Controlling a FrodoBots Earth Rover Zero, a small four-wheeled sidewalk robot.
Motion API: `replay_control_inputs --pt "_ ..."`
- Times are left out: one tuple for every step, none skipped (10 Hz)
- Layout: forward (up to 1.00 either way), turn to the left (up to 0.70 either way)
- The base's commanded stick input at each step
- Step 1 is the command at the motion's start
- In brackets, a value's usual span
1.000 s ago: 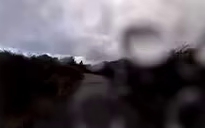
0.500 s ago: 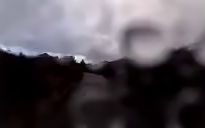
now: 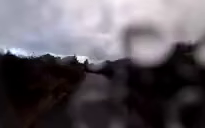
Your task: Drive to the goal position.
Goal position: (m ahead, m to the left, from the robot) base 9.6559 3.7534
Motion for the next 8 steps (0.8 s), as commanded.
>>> replay_control_inputs --pt "0.7 0.0" --pt "0.7 0.0" --pt "0.7 0.0" --pt "0.7 0.0" --pt "0.7 0.0" --pt "0.7 0.0" --pt "0.7 0.0" --pt "0.7 0.0"
